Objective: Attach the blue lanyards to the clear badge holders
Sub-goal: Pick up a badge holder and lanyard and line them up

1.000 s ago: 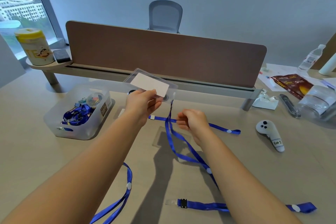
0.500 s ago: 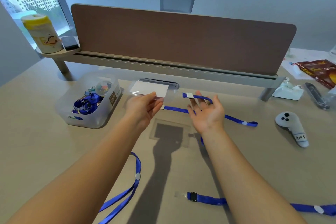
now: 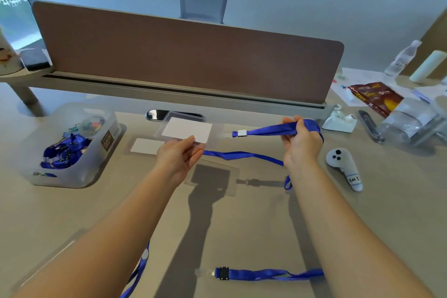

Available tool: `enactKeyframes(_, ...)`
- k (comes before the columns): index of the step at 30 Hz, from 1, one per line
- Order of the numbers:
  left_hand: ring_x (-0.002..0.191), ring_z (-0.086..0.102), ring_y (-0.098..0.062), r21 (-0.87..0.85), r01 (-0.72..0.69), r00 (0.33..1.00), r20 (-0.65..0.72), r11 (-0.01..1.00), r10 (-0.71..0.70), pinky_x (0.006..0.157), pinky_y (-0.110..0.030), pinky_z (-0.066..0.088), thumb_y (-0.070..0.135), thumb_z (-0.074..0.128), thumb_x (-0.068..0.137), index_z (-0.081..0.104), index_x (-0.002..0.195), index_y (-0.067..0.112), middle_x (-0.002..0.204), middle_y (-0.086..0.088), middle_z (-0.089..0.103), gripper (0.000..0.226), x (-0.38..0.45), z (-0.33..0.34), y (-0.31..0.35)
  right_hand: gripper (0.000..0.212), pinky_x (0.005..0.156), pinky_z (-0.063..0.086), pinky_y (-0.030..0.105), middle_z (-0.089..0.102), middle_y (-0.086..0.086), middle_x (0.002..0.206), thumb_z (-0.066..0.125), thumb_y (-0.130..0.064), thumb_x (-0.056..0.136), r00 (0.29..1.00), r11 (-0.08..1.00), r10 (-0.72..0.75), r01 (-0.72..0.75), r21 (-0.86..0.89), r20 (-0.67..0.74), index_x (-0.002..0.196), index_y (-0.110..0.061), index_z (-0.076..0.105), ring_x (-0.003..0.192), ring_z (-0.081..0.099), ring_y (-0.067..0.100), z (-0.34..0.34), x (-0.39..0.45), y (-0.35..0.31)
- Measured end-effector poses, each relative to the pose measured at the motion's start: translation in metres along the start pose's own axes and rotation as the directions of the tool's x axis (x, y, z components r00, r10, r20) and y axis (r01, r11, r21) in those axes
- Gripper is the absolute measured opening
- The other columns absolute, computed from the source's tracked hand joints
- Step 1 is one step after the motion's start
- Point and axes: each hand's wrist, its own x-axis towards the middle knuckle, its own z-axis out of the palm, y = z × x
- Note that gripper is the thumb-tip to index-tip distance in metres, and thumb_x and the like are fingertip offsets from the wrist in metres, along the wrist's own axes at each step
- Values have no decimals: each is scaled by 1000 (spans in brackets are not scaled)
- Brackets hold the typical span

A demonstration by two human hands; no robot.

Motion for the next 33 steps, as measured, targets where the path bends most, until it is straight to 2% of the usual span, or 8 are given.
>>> enactKeyframes(9,45,64,-6,-5,37,990,-134,999,-38,44,-13,54,5,47,91,52,73,5,73,-9,55,18,32,-78,-17,23,93,46,36,57,2,73,41,-8,96,960,957,278,-274,-94,34,77,-11,54,67,56,12,17,-10,90)
enactKeyframes(13,59,60,-12,22,91,964,-254,996,-83,40,-14,52,6,49,90,52,73,8,74,-9,57,18,52,-121,-20,26,83,47,29,56,3,79,46,-12,95,859,856,511,-508,-97,10,116,-5,57,67,53,13,21,-10,147)
enactKeyframes(17,67,57,-15,59,150,939,-320,987,-123,40,-15,54,8,51,90,52,74,8,76,-8,57,15,70,-147,-22,31,82,44,27,59,7,96,47,-14,94,813,803,582,-581,-133,-31,122,-5,55,72,57,15,24,-10,180)
enactKeyframes(22,70,58,-14,56,179,938,-310,982,-154,45,-17,56,11,50,90,52,78,7,77,-7,57,13,84,-158,-21,9,93,43,33,60,9,93,47,-8,94,803,786,594,-592,-176,-51,97,-5,54,120,54,27,29,-12,186)
enactKeyframes(26,75,57,-16,160,233,949,-253,959,-189,75,-27,54,15,50,91,54,91,4,83,-7,57,12,85,-163,-14,32,101,45,35,60,24,116,49,-5,91,857,764,507,-498,-411,-95,120,9,51,118,56,31,30,-20,183)
enactKeyframes(28,79,57,-18,276,243,949,-266,930,-169,81,-29,48,17,52,90,52,108,2,87,-9,57,23,80,-167,-10,19,85,51,31,59,19,83,49,-5,88,877,691,473,-427,-584,-82,101,1,61,84,60,24,29,-25,184)
enactKeyframes(30,78,54,-19,423,240,946,-302,874,-114,81,-31,48,17,54,88,51,115,-2,83,-9,55,34,70,-172,-5,12,65,42,28,44,8,76,45,-7,86,905,531,425,-273,-802,-26,80,-9,56,69,45,20,30,-35,185)
enactKeyframes(33,93,54,-26,784,204,958,-283,586,45,92,-40,46,22,54,88,53,114,1,101,-15,61,34,47,-180,0,20,71,46,33,57,13,94,44,-13,89,901,188,353,197,-962,253,94,-2,60,82,53,23,30,-57,184)
